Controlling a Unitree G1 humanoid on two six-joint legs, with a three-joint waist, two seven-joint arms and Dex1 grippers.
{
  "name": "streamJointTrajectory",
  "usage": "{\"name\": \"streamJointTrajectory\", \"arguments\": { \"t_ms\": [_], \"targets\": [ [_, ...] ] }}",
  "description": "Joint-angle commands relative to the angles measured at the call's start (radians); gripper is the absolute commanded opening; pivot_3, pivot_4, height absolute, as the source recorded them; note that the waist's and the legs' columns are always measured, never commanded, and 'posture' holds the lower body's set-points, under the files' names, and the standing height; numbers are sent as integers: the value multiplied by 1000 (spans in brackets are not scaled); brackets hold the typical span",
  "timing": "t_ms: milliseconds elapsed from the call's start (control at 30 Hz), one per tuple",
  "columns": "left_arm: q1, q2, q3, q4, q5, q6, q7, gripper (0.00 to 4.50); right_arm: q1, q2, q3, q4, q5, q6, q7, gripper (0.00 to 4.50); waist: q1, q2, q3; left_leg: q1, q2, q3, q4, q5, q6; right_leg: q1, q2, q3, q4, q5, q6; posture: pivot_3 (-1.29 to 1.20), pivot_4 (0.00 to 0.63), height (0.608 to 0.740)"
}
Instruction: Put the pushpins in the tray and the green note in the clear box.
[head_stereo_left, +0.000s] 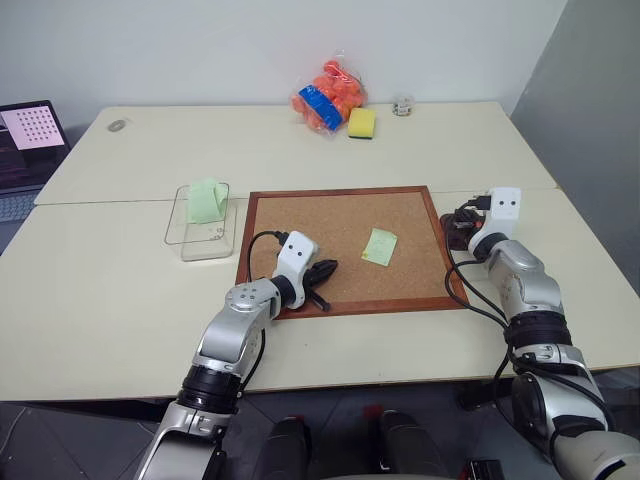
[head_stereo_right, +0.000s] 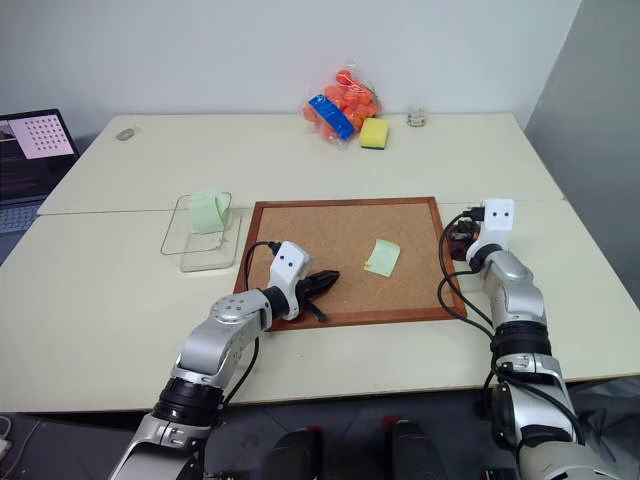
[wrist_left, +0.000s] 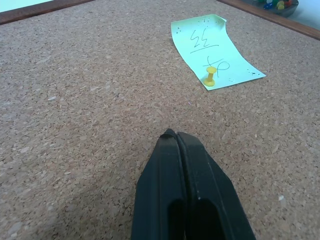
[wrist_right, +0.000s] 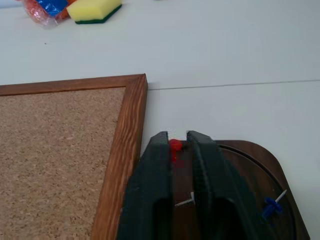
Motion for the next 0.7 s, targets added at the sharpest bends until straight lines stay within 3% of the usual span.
{"name": "streamJointTrajectory", "arguments": {
  "t_ms": [33,433,700],
  "targets": [
    [31,9,-21,14,10,39,-2,0,-25,-20,-16,1,-15,-41,-22,1634,0,0,0,0,0,0,0,0,0,0,0,0,0,0,0,0,150,740],
    [21,5,-23,19,10,41,-5,0,-13,-43,20,-1,-75,-77,-49,4016,-2,0,0,0,0,0,0,0,0,0,0,0,0,0,0,0,150,740],
    [26,3,-27,15,10,43,-7,0,-19,-81,84,62,-190,-115,-90,4106,-1,0,0,0,0,0,0,0,0,0,0,0,0,0,0,0,150,740]
  ]
}}
